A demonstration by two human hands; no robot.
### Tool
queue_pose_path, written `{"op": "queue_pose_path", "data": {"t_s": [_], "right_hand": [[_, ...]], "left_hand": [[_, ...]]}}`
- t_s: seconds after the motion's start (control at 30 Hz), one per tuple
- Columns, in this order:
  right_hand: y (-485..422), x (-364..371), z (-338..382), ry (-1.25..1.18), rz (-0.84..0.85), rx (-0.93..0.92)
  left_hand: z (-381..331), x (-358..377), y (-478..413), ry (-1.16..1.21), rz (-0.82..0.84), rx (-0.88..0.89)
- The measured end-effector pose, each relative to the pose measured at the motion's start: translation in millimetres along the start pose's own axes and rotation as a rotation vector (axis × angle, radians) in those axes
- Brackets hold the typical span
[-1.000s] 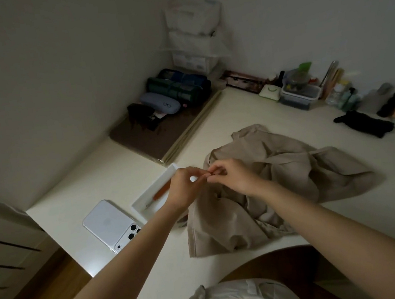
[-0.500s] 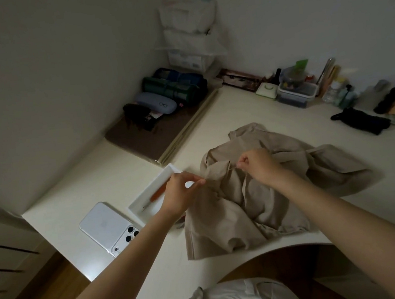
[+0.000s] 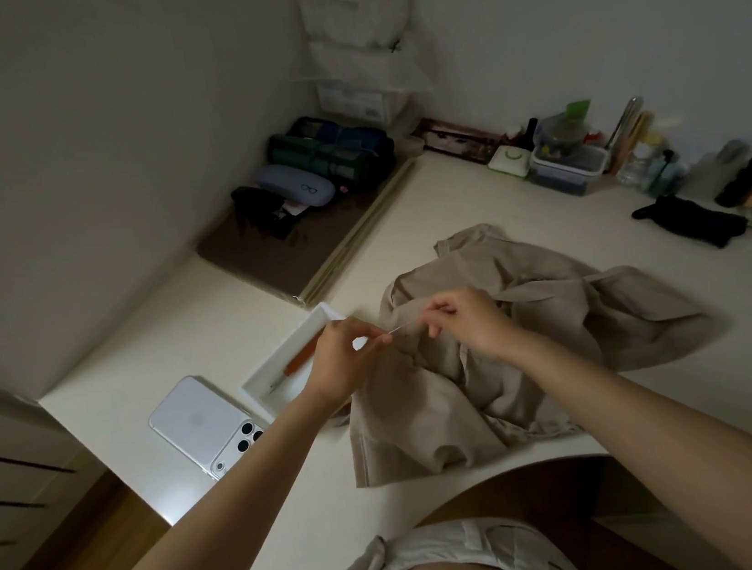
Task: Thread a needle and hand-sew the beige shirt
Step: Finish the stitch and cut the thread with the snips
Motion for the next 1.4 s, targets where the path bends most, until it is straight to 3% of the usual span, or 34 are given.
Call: {"op": "queue_pose_path", "data": {"t_s": [0.17, 0.27, 0.37, 0.47, 0.57, 0.63, 0.83, 1.03, 1.23, 1.4], "right_hand": [[-6, -17, -34, 0.140, -0.164, 0.180], [-5, -25, -42, 0.315, -0.166, 0.264], [-4, -18, -32, 0.486, -0.091, 0.157], [4, 4, -2, 0.268, 0.052, -0.061], [8, 26, 22, -0.004, 0.176, -0.050], [9, 30, 26, -0.078, 0.160, -0.034], [12, 5, 18, 0.012, -0.033, -0.076], [8, -8, -9, 0.036, -0.255, 0.048], [13, -6, -28, 0.045, -0.241, 0.102], [17, 2, -31, 0.035, -0.236, 0.083]], "left_hand": [[1, -3, 4, 0.005, 0.003, -0.025], [2, -5, 6, 0.004, -0.009, -0.029], [1, -6, 7, 0.014, -0.013, -0.037], [-2, -5, 6, 0.021, -0.010, -0.023], [-6, -6, 5, 0.004, -0.010, 0.012], [-7, -7, 5, 0.004, -0.025, 0.024], [10, -8, 6, 0.058, -0.013, -0.044], [17, -4, 11, 0.103, -0.014, -0.100], [17, -5, 18, 0.157, -0.019, -0.112], [3, -11, 27, 0.527, 0.088, -0.202]]}}
Point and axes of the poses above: each hand's wrist, its own y-axis away from the middle knuckle, its own x-axis out of the palm, z = x × y, the point moved 1 cm from there along -y, towards the middle knuckle
